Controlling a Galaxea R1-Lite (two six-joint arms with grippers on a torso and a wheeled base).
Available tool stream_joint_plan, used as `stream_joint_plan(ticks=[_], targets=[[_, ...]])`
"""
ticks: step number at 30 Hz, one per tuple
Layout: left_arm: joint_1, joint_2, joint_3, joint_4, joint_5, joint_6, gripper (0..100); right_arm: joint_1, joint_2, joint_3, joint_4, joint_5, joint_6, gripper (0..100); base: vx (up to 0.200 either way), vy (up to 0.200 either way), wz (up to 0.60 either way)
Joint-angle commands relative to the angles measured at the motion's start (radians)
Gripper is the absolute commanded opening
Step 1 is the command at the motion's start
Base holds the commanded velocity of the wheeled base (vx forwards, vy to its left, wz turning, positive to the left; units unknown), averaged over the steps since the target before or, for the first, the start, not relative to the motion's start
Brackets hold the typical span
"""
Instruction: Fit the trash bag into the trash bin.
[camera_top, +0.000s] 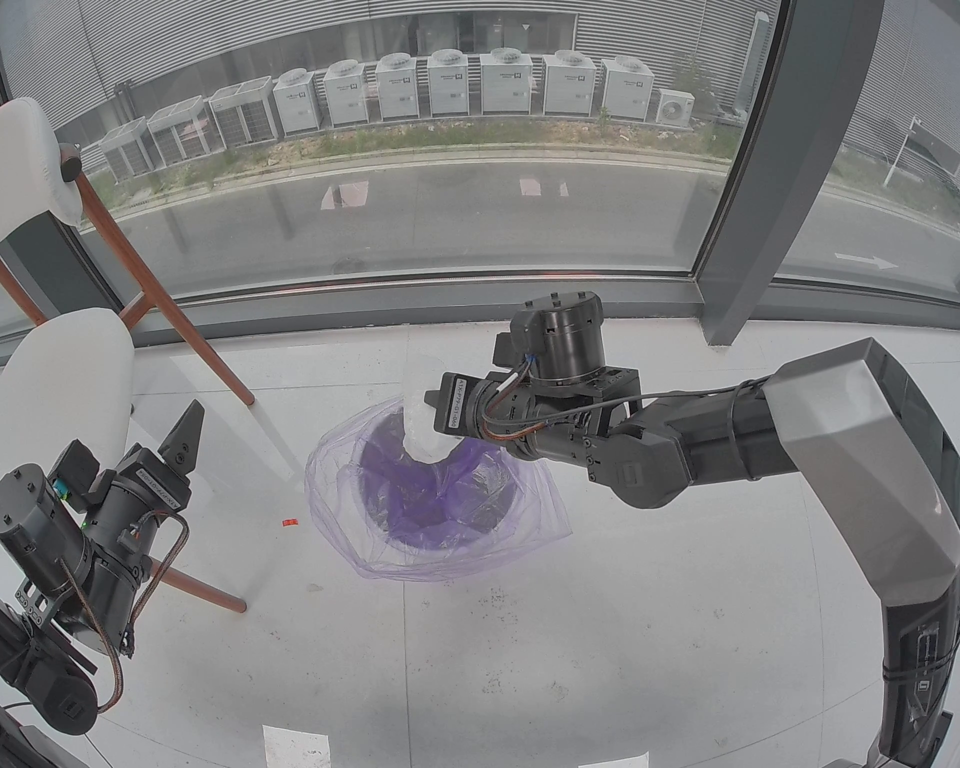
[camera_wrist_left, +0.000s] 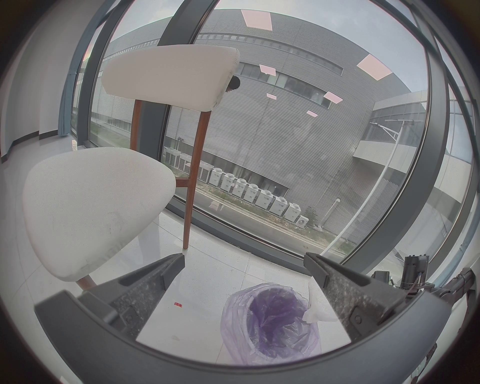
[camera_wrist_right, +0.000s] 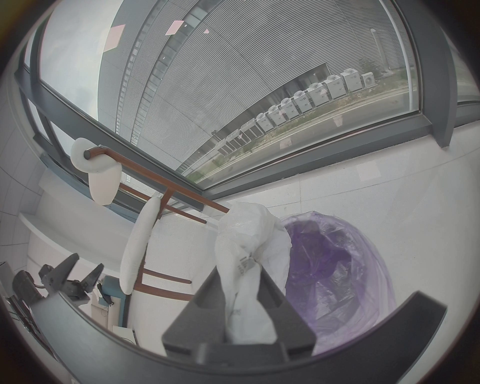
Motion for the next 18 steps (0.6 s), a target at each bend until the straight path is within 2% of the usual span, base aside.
stream_joint_plan(ticks=[1,4,7,11,18], targets=[[0.0,0.0,-0.002,-0.018,0.0,-0.001,100,-0.002,0.027,-0.004,-0.002,-0.001,0.002,100,0.0,0.0,0.0],[0.0,-0.002,-0.012,-0.018,0.0,0.001,100,-0.002,0.021,-0.001,-0.011,-0.016,0.002,100,0.0,0.0,0.0],[0.0,-0.038,-0.01,-0.018,-0.008,0.013,100,-0.012,0.004,0.006,-0.065,-0.07,0.002,100,0.0,0.0,0.0],[0.0,-0.155,0.007,-0.018,-0.063,0.058,100,-0.046,-0.148,0.05,-0.083,-0.133,0.028,100,0.0,0.0,0.0],[0.058,-0.319,0.116,-0.012,-0.109,0.096,100,-0.19,-0.464,0.271,-0.082,-0.143,0.045,100,0.0,0.0,0.0]])
